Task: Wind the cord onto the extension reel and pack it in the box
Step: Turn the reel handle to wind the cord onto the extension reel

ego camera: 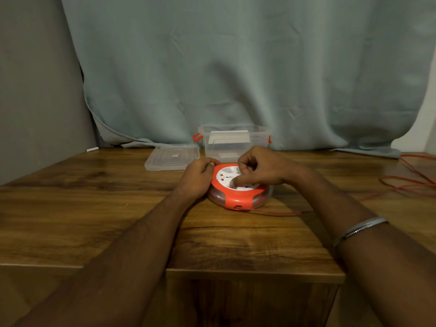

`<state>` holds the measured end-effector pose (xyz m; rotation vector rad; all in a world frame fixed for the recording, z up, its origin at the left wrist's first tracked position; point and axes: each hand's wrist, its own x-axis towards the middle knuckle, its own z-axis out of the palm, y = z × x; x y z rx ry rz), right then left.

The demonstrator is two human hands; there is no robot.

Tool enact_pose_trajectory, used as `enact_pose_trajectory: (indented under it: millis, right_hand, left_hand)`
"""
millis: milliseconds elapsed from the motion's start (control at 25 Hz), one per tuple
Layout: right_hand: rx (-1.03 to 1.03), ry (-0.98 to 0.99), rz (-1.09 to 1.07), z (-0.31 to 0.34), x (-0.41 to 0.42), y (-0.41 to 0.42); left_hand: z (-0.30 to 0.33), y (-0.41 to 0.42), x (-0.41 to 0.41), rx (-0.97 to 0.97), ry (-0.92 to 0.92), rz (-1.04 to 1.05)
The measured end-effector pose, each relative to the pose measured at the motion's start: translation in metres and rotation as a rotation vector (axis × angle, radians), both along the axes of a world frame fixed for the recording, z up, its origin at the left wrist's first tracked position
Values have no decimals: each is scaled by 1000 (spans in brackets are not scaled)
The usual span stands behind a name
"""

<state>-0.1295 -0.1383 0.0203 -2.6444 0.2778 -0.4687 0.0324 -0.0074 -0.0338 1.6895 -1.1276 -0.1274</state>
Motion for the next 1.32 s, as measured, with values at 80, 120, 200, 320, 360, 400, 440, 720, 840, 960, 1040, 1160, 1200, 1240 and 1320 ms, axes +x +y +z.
enact_pose_trajectory:
  millis: [80,120,200,320,360,400,440,720,840,960,1040,1160,1200,1240,1320]
  right_hand:
    - [51,-99,41,5,-5,-4]
    - [77,-114,53,7,-7,-7]
    - [35,-37,66,10,-10,-9]
    - [36,124,76,11,-10,-11]
    - [70,153,83,12,-9,-13]
    - [105,176,91,12,-9,-15]
    - [133,189,97,13,-9,-17]
    - [197,124,89,9,-12,-24]
    - [203,76,79,7,-12,-21]
    - [161,81,35,5,-11,-20]
    - [123,93,-1,5,-8,-16]
    - [-2,105,-58,2,-5,-8]
    - [-48,94,-75,2,-4,-6]
    - [-85,81,-88,1,-3,-3]
    - [-116,67,-108,0,-1,2]
  left_hand:
    - [0,0,0,-2,10,-5]
    - [0,0,0,-4,12,-9]
    - [0,1,-1,-3,13,-31]
    - [1,2,0,14,4,-64]
    - [1,2,0,17,-1,-67]
    - [1,2,0,19,-5,-68]
    - [1,2,0,21,-5,-69]
    - [0,1,0,29,-12,-46]
    - [0,1,0,30,-6,-38]
    - [-1,0,0,9,15,-35]
    - [-1,0,1,0,27,-34]
    - [0,0,0,3,10,-30]
    - [0,-1,0,0,2,-25]
    - [0,-1,0,-1,-6,-20]
    - [0,0,0,1,-13,-14]
